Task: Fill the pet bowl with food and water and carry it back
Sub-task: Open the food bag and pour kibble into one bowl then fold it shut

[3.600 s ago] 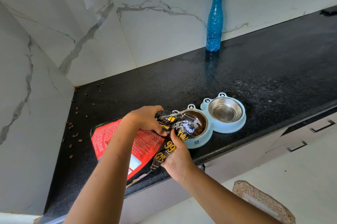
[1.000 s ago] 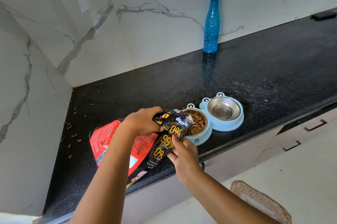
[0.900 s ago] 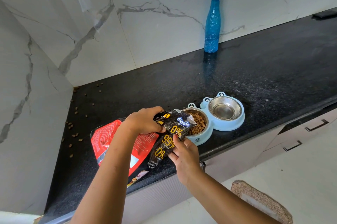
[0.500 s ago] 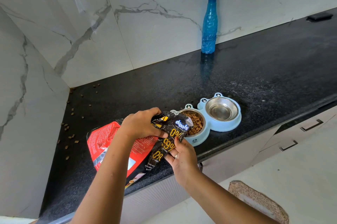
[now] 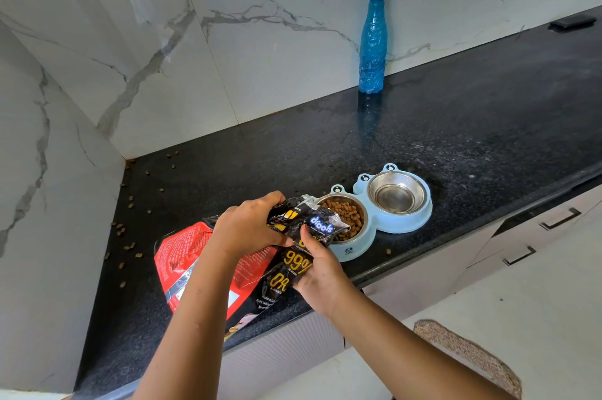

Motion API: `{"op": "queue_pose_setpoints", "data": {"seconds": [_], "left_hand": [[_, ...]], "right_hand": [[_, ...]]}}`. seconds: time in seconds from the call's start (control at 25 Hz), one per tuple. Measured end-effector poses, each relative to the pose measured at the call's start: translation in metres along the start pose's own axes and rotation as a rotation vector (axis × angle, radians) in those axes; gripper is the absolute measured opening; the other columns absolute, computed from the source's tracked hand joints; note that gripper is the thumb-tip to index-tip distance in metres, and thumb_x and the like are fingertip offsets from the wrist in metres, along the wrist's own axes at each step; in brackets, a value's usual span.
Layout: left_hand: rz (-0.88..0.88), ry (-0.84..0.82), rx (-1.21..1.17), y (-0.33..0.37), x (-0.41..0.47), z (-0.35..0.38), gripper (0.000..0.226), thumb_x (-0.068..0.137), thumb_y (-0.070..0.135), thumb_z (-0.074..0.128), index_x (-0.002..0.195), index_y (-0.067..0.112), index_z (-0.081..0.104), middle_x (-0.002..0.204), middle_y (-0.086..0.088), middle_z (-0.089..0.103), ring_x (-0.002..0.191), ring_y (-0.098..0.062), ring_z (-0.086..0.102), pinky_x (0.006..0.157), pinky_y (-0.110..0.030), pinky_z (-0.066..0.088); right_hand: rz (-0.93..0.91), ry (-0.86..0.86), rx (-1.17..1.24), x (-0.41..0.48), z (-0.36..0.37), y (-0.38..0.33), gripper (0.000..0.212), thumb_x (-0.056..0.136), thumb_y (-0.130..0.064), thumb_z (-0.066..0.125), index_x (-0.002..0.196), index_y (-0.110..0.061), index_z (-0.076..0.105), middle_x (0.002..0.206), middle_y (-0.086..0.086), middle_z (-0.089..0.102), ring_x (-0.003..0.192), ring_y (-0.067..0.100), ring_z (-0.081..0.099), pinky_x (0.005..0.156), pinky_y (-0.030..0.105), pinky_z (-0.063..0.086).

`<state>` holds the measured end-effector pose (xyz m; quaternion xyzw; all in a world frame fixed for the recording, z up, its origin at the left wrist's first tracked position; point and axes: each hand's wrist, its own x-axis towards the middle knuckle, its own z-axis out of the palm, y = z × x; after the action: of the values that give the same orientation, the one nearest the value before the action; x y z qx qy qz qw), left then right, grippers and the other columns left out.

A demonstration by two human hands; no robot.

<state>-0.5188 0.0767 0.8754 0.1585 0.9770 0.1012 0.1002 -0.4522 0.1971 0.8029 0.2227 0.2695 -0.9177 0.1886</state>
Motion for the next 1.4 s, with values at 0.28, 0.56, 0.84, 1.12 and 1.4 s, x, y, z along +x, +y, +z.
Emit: {"op": "queue_pose_setpoints", "data": {"seconds": [0.28, 0.56, 0.84, 1.12, 1.4], "left_hand": [[-0.019, 0.024, -0.018, -0.006, 0.005, 0.003, 0.064, 0.071, 0.049, 0.075, 0.124, 0.035, 0.042, 0.117, 0.008, 0.063, 0.107, -0.018, 0.059, 0.079, -0.033, 0.037], [-0.007, 0.024, -0.031, -0.006, 0.005, 0.003, 0.048, 0.078, 0.045, 0.070, 0.119, 0.035, 0.047, 0.114, 0.012, 0.062, 0.107, -0.017, 0.058, 0.080, -0.033, 0.036], [0.027, -0.005, -0.178, -0.017, 0.006, 0.002, 0.025, 0.084, 0.039, 0.066, 0.106, 0.039, 0.055, 0.107, 0.019, 0.063, 0.101, -0.012, 0.059, 0.089, -0.039, 0.044], [0.183, 0.093, -0.633, -0.039, -0.013, -0.019, 0.034, 0.068, 0.051, 0.072, 0.093, 0.027, 0.068, 0.094, 0.003, 0.072, 0.092, -0.017, 0.067, 0.091, -0.045, 0.050], [0.043, 0.316, -0.945, -0.060, -0.050, -0.043, 0.059, 0.077, 0.075, 0.050, 0.085, 0.020, 0.071, 0.086, 0.000, 0.072, 0.085, -0.010, 0.066, 0.088, -0.034, 0.049]], "right_hand": [[-0.016, 0.078, 0.011, 0.009, 0.005, 0.000, 0.039, 0.092, -0.033, 0.058, 0.125, -0.011, 0.059, 0.117, 0.016, 0.068, 0.107, 0.033, 0.065, 0.080, 0.043, 0.055], [0.011, 0.065, -0.012, 0.007, 0.001, -0.003, 0.041, 0.093, -0.036, 0.056, 0.124, -0.010, 0.060, 0.116, 0.015, 0.069, 0.103, 0.030, 0.067, 0.079, 0.042, 0.054], [-0.013, 0.005, -0.111, 0.006, -0.002, -0.001, 0.040, 0.088, -0.033, 0.064, 0.125, -0.018, 0.060, 0.116, 0.009, 0.071, 0.111, 0.026, 0.065, 0.092, 0.042, 0.052], [-0.218, -0.147, -0.285, -0.001, 0.024, 0.009, 0.067, 0.071, -0.028, 0.079, 0.132, -0.028, 0.052, 0.123, 0.002, 0.067, 0.119, 0.022, 0.060, 0.105, 0.047, 0.043], [-0.392, -0.464, -0.521, -0.030, 0.074, 0.023, 0.073, 0.073, -0.003, 0.071, 0.134, -0.028, 0.040, 0.123, -0.001, 0.066, 0.113, 0.012, 0.063, 0.085, 0.023, 0.052]]}}
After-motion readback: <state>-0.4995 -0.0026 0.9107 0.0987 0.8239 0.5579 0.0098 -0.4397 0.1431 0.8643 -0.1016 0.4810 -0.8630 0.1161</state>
